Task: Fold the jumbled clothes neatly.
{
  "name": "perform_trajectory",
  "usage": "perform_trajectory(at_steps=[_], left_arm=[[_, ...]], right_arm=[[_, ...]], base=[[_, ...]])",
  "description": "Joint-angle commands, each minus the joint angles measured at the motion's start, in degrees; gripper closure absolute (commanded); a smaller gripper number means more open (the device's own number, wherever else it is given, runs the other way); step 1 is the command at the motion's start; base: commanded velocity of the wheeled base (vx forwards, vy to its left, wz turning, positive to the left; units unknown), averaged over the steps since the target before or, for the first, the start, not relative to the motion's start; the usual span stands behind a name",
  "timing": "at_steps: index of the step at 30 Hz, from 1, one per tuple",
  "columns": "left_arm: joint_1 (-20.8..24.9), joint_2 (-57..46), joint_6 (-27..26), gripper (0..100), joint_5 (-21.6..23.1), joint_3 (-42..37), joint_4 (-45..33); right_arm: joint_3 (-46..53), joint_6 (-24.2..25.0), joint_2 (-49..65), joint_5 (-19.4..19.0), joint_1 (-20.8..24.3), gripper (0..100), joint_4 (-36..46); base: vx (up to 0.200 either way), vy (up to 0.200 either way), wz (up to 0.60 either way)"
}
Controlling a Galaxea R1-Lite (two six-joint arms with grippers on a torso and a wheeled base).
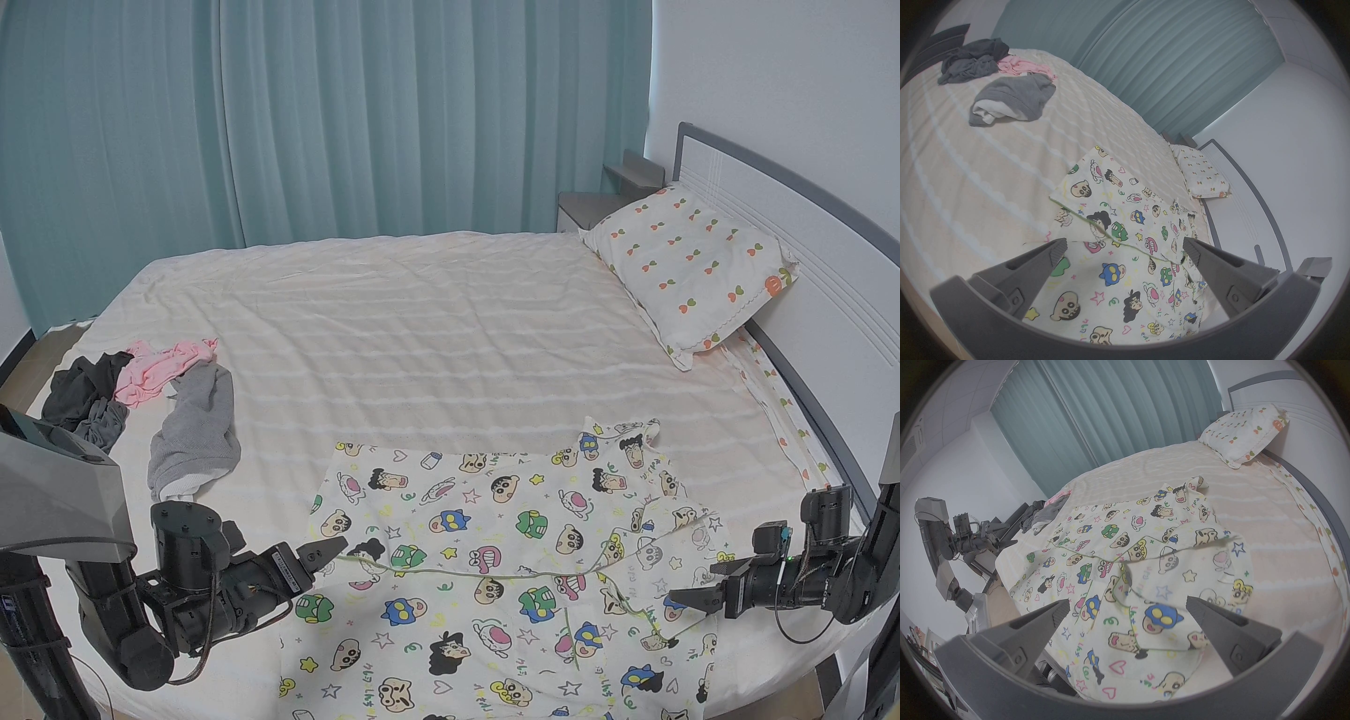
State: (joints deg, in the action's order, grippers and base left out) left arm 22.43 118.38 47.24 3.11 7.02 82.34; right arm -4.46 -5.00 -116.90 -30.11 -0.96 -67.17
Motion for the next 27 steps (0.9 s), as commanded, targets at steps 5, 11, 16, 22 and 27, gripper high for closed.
perform_trajectory(at_steps=[5, 11, 16, 22, 27], left_arm=[[0.07, 1.5, 1.98, 0, 0.23, 1.77, 0.02], [0.16, 2.12, 1.98, 0, 0.49, 1.77, 0.02], [0.07, 2.55, 1.89, 0, 0.32, 1.86, 0.02], [0.16, 2.47, 1.98, 0, 0.41, 1.86, 0.02], [0.25, 2.12, 3.12, 0, 0.32, 1.86, 0.19]], right_arm=[[-1.51, 3.5, -5.18, 0.23, 0.61, 0, -5.16], [-4.15, 15.98, -8.52, 2.86, 1.93, 0, -14.3], [-6.44, 24.16, -12.13, 7.52, 2.81, 0, -21.6], [-9.95, 28.99, -11.07, 8.23, 2.98, 0, -22.3], [-18.21, 35.67, -10.63, 9.54, 2.63, 0, -20.02]], base=[[0.0, 0.0, 0.0], [0.0, 0.0, 0.0], [0.0, 0.0, 0.0], [0.0, 0.0, 0.0], [0.0, 0.0, 0.0]])
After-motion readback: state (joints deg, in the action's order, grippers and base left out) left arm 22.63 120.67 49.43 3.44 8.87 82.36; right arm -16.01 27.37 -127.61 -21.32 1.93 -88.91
